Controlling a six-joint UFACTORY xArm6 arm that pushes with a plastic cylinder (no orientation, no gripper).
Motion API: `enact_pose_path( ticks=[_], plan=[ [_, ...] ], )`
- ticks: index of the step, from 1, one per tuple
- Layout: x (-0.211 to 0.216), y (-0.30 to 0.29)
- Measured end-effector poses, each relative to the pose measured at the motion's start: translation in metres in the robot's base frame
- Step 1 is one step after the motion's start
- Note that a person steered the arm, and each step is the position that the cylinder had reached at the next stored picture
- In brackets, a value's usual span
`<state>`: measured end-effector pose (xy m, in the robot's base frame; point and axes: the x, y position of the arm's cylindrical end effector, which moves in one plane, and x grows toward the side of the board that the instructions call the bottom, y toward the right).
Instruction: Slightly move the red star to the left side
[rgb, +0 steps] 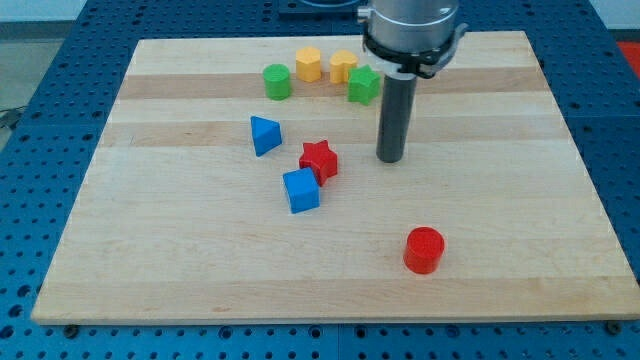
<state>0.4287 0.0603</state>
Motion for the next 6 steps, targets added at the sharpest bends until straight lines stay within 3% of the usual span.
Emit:
enact_pose_path(
  ticks=[6],
  plan=[
    [0.006,-0.056]
  ],
)
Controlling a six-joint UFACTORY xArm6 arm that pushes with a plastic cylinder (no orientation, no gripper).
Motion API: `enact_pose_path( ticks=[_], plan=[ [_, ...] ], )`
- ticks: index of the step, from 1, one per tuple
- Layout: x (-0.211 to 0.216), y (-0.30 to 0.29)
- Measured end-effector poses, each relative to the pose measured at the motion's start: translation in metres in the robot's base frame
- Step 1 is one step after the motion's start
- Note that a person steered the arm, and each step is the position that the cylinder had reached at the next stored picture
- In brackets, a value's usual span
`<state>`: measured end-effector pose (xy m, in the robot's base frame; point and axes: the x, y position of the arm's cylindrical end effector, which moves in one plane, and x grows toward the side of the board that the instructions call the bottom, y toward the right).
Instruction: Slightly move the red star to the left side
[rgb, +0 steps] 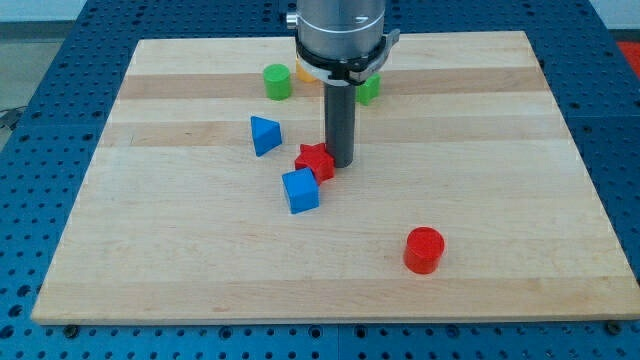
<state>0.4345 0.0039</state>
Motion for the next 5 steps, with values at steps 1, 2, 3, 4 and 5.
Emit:
enact_pose_path(
  ticks=[1,2,3,4,5],
  plan=[
    [-0.008,-0.009],
    [-0.009,0.024],
    [0.019,0.041],
    [0.040,0.022],
    [0.046,0.003]
  ],
)
